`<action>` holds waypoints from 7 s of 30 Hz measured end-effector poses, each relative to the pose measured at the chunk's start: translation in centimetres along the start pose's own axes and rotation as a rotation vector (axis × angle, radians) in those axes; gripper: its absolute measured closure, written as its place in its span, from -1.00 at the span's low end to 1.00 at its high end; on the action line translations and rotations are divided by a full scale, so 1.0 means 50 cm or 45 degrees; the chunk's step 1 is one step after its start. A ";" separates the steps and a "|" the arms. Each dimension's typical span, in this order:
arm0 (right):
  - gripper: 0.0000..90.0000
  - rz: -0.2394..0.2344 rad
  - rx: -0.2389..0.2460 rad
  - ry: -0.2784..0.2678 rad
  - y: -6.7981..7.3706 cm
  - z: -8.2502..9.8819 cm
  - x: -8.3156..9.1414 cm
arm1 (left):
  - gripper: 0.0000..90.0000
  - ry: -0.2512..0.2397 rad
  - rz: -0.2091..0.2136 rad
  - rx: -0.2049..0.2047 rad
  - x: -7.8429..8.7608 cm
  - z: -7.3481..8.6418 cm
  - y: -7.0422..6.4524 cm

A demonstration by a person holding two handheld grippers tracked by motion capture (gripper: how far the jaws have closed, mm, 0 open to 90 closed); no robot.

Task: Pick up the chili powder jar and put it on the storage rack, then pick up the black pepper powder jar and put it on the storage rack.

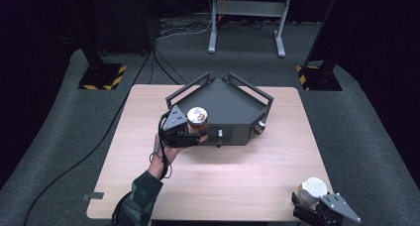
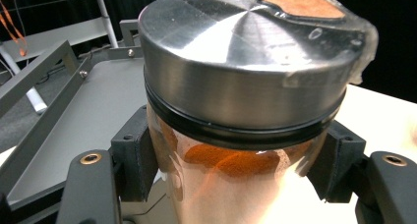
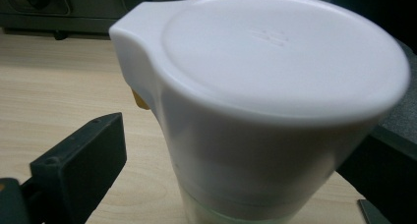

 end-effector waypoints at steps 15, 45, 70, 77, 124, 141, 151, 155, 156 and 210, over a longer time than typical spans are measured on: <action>-1.00 0.000 0.005 0.003 0.002 -0.003 -0.001 | -0.29 0.002 -0.014 -0.014 -0.008 -0.018 0.014; -1.00 -0.001 0.006 0.015 0.001 -0.003 -0.004 | -0.29 0.035 -0.034 0.006 -0.053 -0.038 0.048; -1.00 -0.007 0.007 0.019 0.003 -0.003 -0.007 | -0.29 0.049 -0.081 0.032 -0.094 -0.053 0.077; -1.00 -0.010 0.004 0.016 0.003 -0.002 -0.007 | -0.29 0.059 -0.099 0.046 -0.107 -0.047 0.082; -1.00 -0.008 0.005 0.013 -0.001 -0.006 -0.006 | -0.29 0.094 -0.072 0.123 -0.153 -0.010 0.098; -1.00 -0.005 0.011 0.014 0.000 -0.007 -0.004 | -0.37 0.125 -0.052 0.170 -0.148 -0.021 0.107; -1.00 -0.003 0.012 0.017 0.001 -0.008 -0.003 | -0.98 0.206 -0.036 0.166 -0.116 -0.051 0.104; -1.00 0.001 0.009 0.012 0.000 -0.007 -0.001 | -1.00 0.232 -0.027 0.123 -0.096 -0.058 0.093; -1.00 0.003 0.007 0.011 0.000 -0.006 0.000 | -1.00 0.229 -0.033 0.114 -0.090 -0.058 0.088; -1.00 0.026 -0.002 0.015 -0.007 -0.014 -0.007 | -0.99 0.500 -0.147 0.135 0.045 0.239 -0.132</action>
Point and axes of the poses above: each handheld gripper's, and its own axes: x roughly backward along the jaws, z roughly out of its underside, y roughly to its left, the point moved 3 cm from there along -x, roughly forward along the jaws, and after that the axes turned 7 degrees about -x, right-handed, at the moved point
